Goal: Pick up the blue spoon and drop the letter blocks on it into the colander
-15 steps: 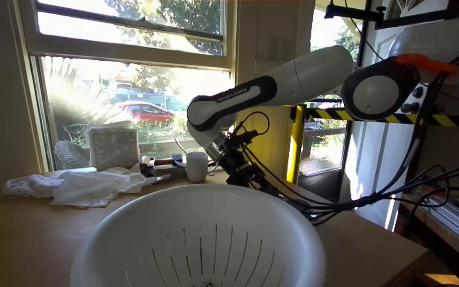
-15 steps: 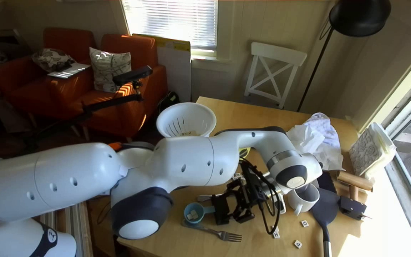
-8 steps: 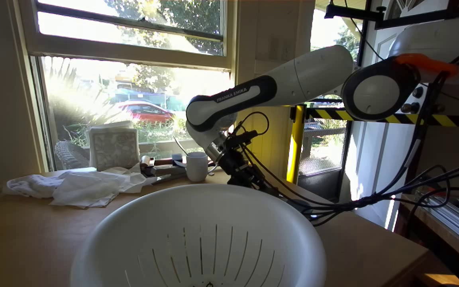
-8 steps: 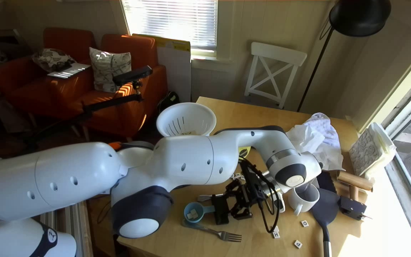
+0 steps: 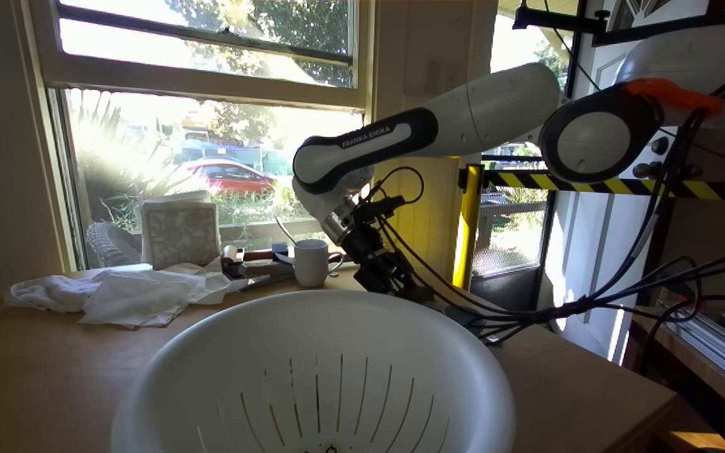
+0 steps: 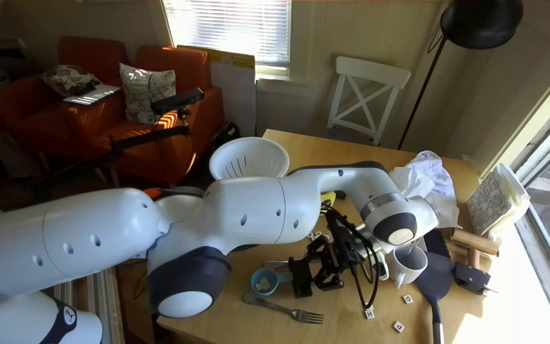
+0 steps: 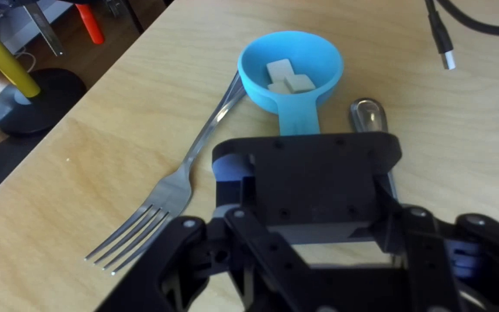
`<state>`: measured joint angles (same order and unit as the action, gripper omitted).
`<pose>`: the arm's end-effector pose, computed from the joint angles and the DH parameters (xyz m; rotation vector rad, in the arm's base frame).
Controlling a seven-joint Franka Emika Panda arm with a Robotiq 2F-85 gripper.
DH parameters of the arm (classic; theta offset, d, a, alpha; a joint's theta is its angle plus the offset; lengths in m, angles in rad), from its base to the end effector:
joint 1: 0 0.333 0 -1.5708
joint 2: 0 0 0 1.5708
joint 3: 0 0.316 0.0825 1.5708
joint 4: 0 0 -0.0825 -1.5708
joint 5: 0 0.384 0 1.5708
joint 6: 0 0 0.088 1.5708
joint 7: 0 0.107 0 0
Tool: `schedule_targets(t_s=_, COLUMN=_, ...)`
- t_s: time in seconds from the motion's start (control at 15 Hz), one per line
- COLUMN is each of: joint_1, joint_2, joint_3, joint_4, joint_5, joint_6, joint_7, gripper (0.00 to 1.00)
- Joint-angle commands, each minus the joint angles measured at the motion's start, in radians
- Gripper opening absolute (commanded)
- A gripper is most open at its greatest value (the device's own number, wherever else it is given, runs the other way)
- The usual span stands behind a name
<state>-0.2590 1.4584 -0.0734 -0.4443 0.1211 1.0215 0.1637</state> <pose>0.6626 -0.1815 0.1039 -2.6863 0.6159 1.2905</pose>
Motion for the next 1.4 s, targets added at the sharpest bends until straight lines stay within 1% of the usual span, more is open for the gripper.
schedule_targets(t_s=0.0, joint_1=-0.02, joint_2=-0.086, joint_3=0.024, joint_4=0.005, joint_5=0.008, joint_6=-0.016, joint_7=0.03, gripper=0.35)
schedule_targets(t_s=0.27, joint_1=-0.029, joint_2=-0.189, joint_3=0.05, joint_4=0.006, joint_5=0.032, joint_6=-0.031, joint_7=0.037, gripper=0.35)
schedule_targets(t_s=0.4, joint_1=-0.018, joint_2=-0.239, joint_3=0.058, joint_4=0.001, joint_5=0.028, joint_6=-0.054, joint_7=0.028, gripper=0.35)
schedule_targets(t_s=0.53, joint_1=0.005, joint_2=-0.287, joint_3=0.062, joint_4=-0.009, joint_5=0.012, joint_6=-0.106, joint_7=0.009, gripper=0.35)
schedule_targets(t_s=0.8, joint_1=0.085, joint_2=-0.353, joint_3=0.06, joint_4=-0.015, joint_5=-0.017, joint_6=-0.218, joint_7=-0.011, gripper=0.35)
schedule_targets(t_s=0.87, joint_1=0.11, joint_2=-0.382, joint_3=0.062, joint_4=-0.061, joint_5=-0.023, joint_6=-0.208, joint_7=-0.017, gripper=0.35)
schedule_targets(t_s=0.93, joint_1=0.137, joint_2=-0.397, joint_3=0.067, joint_4=-0.081, joint_5=-0.019, joint_6=-0.19, joint_7=-0.006, gripper=0.35)
schedule_targets(t_s=1.27, joint_1=0.285, joint_2=-0.389, joint_3=0.084, joint_4=-0.066, joint_5=-0.035, joint_6=-0.192, joint_7=0.005, gripper=0.35)
schedule_targets(t_s=1.33, joint_1=0.313, joint_2=-0.378, joint_3=0.086, joint_4=-0.045, joint_5=-0.04, joint_6=-0.192, joint_7=0.002, gripper=0.35)
